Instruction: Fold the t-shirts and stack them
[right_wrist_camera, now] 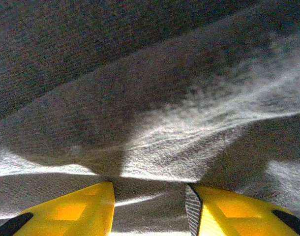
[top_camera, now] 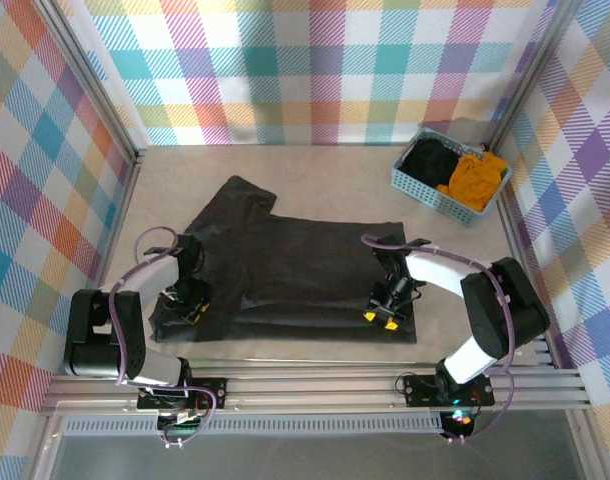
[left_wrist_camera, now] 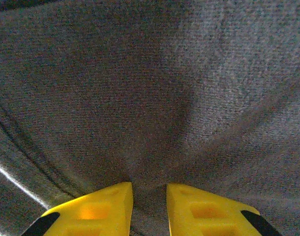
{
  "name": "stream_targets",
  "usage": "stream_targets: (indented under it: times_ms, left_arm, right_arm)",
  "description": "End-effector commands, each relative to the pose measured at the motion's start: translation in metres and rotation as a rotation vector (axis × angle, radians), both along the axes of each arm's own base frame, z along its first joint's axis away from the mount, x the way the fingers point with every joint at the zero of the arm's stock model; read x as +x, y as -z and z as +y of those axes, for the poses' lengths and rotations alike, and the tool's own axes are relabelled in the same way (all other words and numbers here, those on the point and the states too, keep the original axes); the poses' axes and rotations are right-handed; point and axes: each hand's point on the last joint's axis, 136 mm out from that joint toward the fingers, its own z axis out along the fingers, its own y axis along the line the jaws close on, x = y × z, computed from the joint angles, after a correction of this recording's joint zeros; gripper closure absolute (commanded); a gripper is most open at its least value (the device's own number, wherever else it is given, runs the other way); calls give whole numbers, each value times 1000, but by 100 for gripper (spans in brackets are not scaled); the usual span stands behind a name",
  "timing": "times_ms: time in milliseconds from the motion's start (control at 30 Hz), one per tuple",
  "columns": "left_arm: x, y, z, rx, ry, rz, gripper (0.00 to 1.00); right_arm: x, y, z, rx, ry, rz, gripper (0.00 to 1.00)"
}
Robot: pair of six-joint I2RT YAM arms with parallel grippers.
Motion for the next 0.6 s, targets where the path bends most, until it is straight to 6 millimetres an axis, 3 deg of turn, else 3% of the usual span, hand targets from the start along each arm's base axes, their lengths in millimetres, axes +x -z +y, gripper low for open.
stream_targets:
  times_ms: [0,100,200,300,400,567]
  left_arm:
    - [-40,3,16,67,-1,138,74]
    - [-23,-13,19,81,18,77,70]
    - [16,-49,21,104,45,-46,65]
    - [79,-92,15,83,86,-226,61]
    - [145,-117,5,39,130,-337,61]
    - [238,-112,-3,1,122,-427,62]
  right_arm:
    - [-23,-1,-14,-68,33,79,55]
    - [-13,-12,-13,-66,41,26,55]
    - [15,-38,-10,-62,37,-107,54]
    - [56,-70,-3,-42,21,-279,51]
    - [103,-98,6,47,45,-452,49]
    - [175,-134,18,249,97,-654,48]
